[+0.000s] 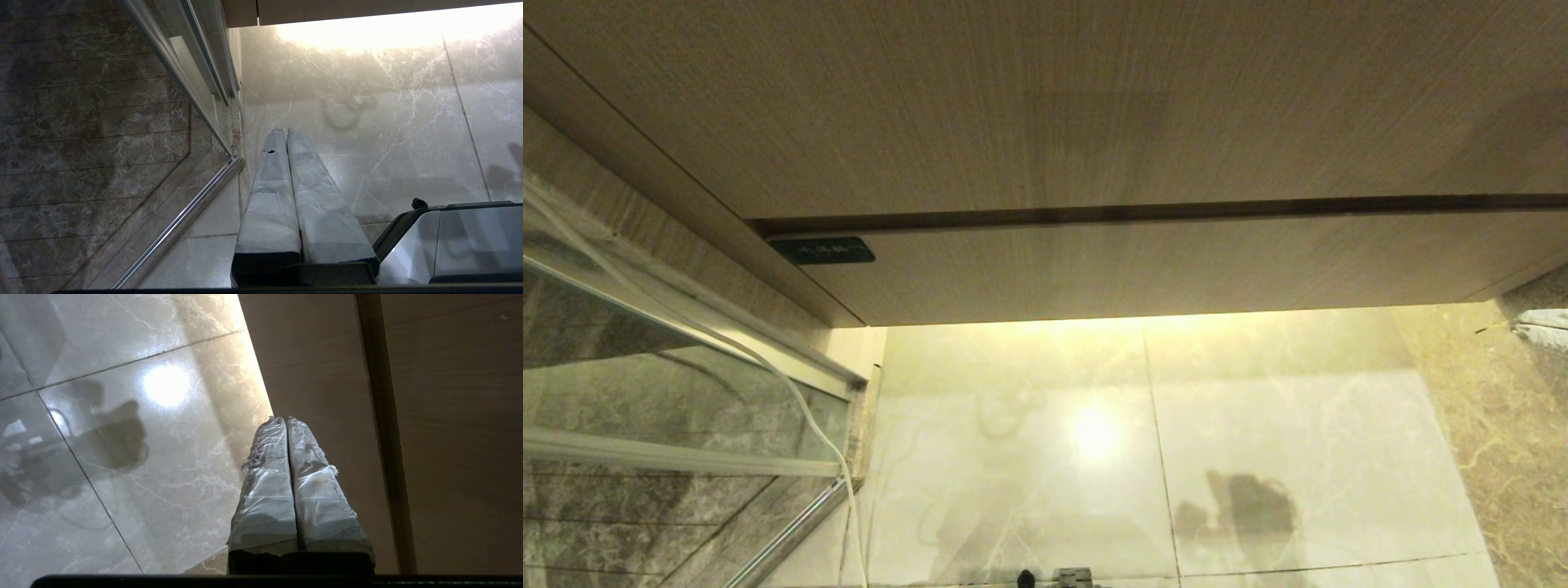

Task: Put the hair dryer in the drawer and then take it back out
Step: Pull open the drawer

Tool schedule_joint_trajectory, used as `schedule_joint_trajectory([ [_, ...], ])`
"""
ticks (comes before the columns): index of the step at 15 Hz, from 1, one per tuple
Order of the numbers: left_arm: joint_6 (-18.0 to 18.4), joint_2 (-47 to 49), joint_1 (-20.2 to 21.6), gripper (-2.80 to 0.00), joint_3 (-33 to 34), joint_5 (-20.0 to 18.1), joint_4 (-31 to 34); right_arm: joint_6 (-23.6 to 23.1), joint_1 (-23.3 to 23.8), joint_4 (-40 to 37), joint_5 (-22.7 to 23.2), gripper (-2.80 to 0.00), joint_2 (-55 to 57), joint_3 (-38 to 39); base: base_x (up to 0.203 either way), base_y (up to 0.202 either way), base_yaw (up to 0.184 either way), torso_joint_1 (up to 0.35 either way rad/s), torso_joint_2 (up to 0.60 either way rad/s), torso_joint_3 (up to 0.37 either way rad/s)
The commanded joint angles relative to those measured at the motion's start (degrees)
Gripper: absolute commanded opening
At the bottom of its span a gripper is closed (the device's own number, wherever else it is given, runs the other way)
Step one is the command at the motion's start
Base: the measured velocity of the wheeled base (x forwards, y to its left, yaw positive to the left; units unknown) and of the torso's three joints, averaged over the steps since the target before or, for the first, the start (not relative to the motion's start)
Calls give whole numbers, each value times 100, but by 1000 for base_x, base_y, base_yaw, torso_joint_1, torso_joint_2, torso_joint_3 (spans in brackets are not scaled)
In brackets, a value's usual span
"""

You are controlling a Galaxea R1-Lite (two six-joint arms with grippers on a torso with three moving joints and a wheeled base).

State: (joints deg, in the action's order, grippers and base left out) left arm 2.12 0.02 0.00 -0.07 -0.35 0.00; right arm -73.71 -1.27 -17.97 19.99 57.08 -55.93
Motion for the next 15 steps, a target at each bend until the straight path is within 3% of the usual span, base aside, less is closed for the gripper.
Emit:
schedule_joint_trajectory([
  [1, -1, -2, 0, -280, -1, 0, 0, -73, -84, 22, 75, -280, 14, 109, 0, 0, 0, 0, 0, 0],
  [15, -1, -2, 0, -280, 6, 0, 0, -12, -40, -75, 726, -280, 23, 179, 0, 0, 0, 0, 0, 0],
])
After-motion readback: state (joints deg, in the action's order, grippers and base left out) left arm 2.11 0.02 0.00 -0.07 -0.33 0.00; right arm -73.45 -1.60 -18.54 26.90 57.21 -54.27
